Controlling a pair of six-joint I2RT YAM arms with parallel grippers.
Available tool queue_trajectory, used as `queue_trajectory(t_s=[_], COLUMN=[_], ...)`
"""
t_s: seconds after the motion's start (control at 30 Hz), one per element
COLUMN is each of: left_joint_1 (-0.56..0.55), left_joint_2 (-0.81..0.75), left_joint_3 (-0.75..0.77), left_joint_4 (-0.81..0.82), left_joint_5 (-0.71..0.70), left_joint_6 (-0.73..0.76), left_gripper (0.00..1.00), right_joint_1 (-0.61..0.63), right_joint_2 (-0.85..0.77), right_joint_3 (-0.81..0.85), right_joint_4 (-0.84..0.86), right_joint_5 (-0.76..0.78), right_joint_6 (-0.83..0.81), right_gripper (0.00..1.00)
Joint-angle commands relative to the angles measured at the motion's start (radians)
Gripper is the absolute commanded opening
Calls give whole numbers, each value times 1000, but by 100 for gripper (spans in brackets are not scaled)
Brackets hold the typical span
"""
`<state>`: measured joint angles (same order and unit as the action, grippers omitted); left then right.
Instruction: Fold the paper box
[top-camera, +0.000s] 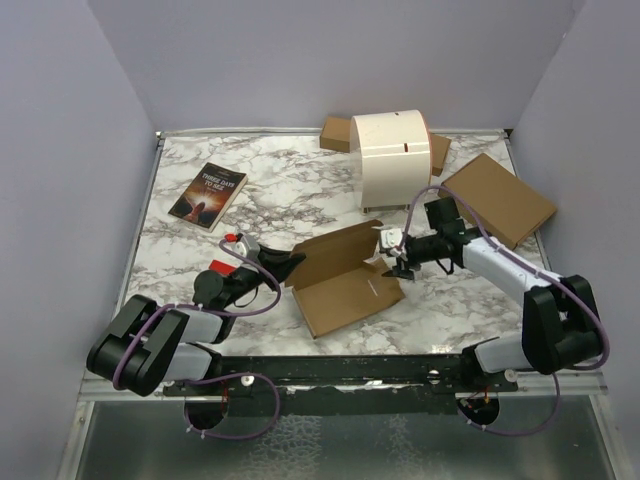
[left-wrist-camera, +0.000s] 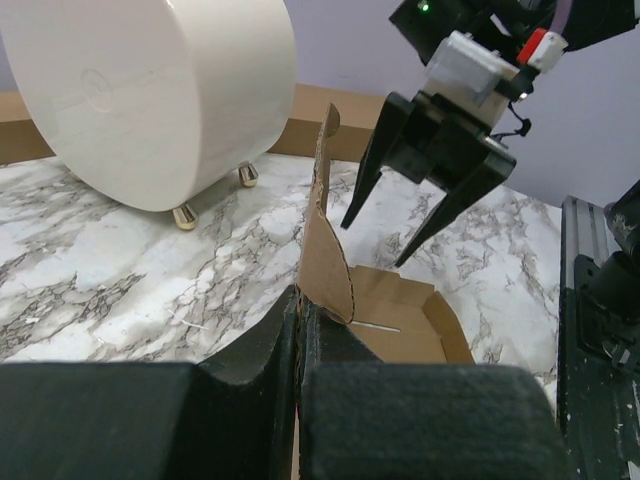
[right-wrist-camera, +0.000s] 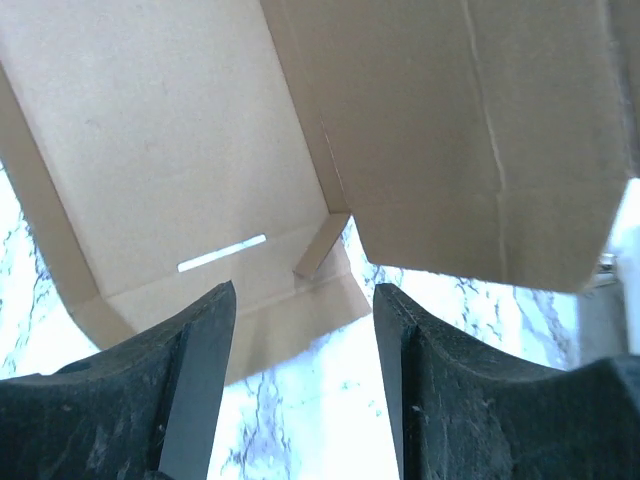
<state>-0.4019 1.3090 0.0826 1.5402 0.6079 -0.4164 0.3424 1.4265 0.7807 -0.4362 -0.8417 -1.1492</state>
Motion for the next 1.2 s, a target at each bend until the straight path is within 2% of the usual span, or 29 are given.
queue_trajectory(t_s=[0.0, 0.17, 0.3, 0.4, 0.5, 0.7, 0.9, 1.17], left_joint_1=[-8, -8, -8, -8, -8, -7, -8, -8], left_joint_2=[-16, -11, -11, -12, -17, -17, -17, -11], left_joint_3=[-14, -16, -16, -13, -12, -11, -6, -4], left_joint_4=[241, 241, 241, 241, 241, 239, 239, 239], left_joint_5=[-16, -12, -8, -7, -4, 1, 7, 9], left_joint_6=[25, 31, 32, 32, 28, 24, 17, 13], left_gripper=[0, 0, 0, 0, 0, 0, 0, 0], right_joint_1=[-44, -45, -45, -43, -43, -24, 33, 88], right_joint_2=[-93, -181, -202, -185, -155, -145, -152, -130], right_joint_3=[4, -84, -134, -154, -167, -217, -221, -191], right_joint_4=[-180, -284, -298, -289, -253, -28, 72, 105], right_joint_5=[-126, -84, -28, 8, 51, 184, 210, 175], right_joint_6=[-173, -354, -403, -433, -435, -298, -196, -96], right_gripper=[58, 66, 76, 79, 79, 77, 72, 62])
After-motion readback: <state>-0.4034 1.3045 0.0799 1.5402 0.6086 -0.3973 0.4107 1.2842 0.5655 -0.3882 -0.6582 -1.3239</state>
